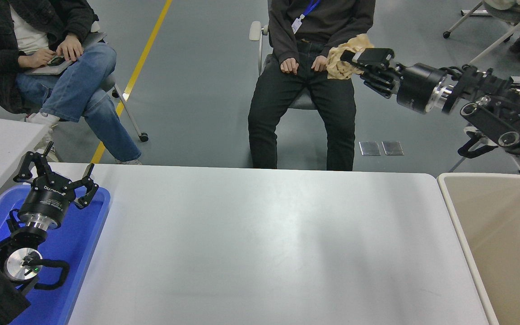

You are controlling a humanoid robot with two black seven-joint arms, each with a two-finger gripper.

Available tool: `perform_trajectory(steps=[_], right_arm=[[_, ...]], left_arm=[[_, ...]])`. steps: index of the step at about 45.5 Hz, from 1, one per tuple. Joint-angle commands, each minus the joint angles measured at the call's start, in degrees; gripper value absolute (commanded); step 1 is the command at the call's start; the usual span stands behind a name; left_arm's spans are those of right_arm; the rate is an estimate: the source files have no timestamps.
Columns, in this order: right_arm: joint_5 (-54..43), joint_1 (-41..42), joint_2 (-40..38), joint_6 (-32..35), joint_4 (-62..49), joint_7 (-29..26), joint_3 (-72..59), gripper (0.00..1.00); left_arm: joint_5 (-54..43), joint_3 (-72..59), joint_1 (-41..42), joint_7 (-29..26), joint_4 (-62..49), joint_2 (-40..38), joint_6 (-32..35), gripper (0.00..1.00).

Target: Clean the table surface

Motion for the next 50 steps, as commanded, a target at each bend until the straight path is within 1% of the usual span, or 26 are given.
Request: perform_trajectory(steps=[1,9,21,29,36,45,50], right_arm=[[7.17,-1.02,-2.12,0.02,-5.12,-4.58,0.49,0.0],[12.0,-1.63,-4.14,0.02,-6.44,-8.8,1.19,0.0],[16.22,-3.65,-7.65,0.02,-6.53,-15.31,6.46,0.0],[16.23,-5.85,-9.67,-0.42,-6.62,-16.98,10.86,0.0],[16.23,-8.4,-10.73,-3.31,-8.11,-18.39,13.59,0.0],[16.23,-12.26,-11.0,-5.25,-15.75,-18.92,13.33,0.0],[16.23,-15.25,-10.73,-7.09,-18.92,-20.93,12.88,0.0]], left_arm=[[0.0,0.0,0.0,0.0,0.0,0.0,0.0,1.0],[0.0,0.0,0.0,0.0,0.0,0.0,0.0,1.0],[0.0,0.0,0.0,0.0,0.0,0.0,0.0,1.0],[0.0,0.0,0.0,0.0,0.0,0.0,0.0,1.0],[0.0,0.0,0.0,0.0,0.0,0.08,0.0,1.0],[0.0,0.0,0.0,0.0,0.0,0.0,0.0,1.0],[0.0,0.0,0.0,0.0,0.0,0.0,0.0,1.0]])
